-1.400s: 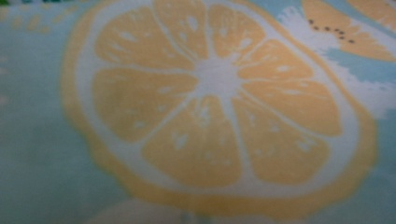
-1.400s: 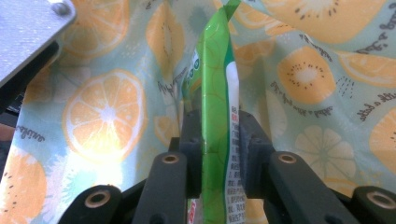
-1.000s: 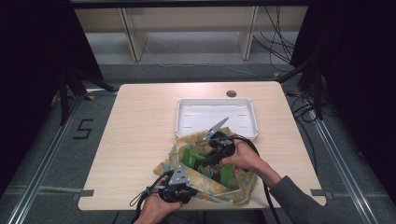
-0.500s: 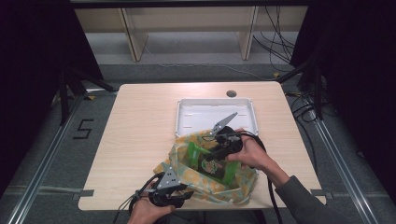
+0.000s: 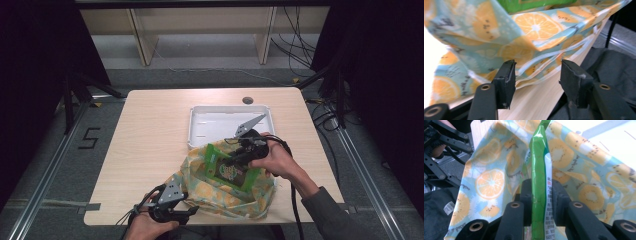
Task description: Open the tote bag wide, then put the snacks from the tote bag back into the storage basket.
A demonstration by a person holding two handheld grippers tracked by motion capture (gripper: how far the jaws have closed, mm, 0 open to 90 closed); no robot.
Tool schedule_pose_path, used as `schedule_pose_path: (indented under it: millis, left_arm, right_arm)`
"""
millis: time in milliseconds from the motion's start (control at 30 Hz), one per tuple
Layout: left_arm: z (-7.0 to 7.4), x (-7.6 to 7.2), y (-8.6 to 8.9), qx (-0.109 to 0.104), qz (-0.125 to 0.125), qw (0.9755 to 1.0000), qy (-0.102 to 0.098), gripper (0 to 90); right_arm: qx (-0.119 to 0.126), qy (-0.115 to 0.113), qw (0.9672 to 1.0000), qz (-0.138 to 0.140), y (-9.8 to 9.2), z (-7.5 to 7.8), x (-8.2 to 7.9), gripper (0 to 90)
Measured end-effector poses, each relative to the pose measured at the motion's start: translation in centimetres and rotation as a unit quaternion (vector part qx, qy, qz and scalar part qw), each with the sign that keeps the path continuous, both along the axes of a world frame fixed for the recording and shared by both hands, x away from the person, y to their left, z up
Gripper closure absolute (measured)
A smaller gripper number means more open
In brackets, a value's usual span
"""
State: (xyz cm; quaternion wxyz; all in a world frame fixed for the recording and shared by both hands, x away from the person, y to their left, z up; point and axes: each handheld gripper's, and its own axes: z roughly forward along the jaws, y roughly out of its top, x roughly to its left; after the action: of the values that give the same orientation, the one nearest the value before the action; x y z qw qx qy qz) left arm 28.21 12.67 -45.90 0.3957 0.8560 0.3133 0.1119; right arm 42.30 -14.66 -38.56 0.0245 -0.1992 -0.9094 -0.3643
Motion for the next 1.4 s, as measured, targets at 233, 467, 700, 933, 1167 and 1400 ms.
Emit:
schedule_pose_path:
  millis: [233, 467, 700, 933, 1167, 1400]
  left_arm:
    - [0.5, 0.1, 1.0, -0.013, 0.017, 0.9998, -0.002, 39.5]
    - [0.9, 0.1, 2.4, -0.026, 0.040, 0.9989, -0.005, 36.3]
    - [1.0, 0.5, 3.6, -0.027, 0.062, 0.9976, -0.010, 34.3]
    - [0.7, 0.7, 4.0, -0.014, 0.061, 0.9979, -0.014, 33.1]
    - [0.6, 0.8, 3.9, -0.013, 0.065, 0.9977, -0.012, 32.1]
    - [0.6, 0.8, 4.0, -0.012, 0.066, 0.9976, -0.015, 32.1]
  right_arm:
    - [0.004, -0.003, 1.0000, -0.006, -0.3, 0.2, 0.0, 75.5]
    - [0.016, 0.000, 0.9998, -0.012, -0.7, 0.9, -0.1, 75.4]
    - [0.027, -0.012, 0.9994, -0.016, -1.3, 2.1, -0.3, 75.4]
    - [0.046, -0.023, 0.9985, -0.021, -1.9, 3.1, -0.5, 75.4]
    - [0.053, -0.023, 0.9982, -0.015, -2.2, 4.2, -0.7, 75.4]
    - [0.064, -0.032, 0.9973, -0.014, -2.4, 5.0, -0.7, 75.4]
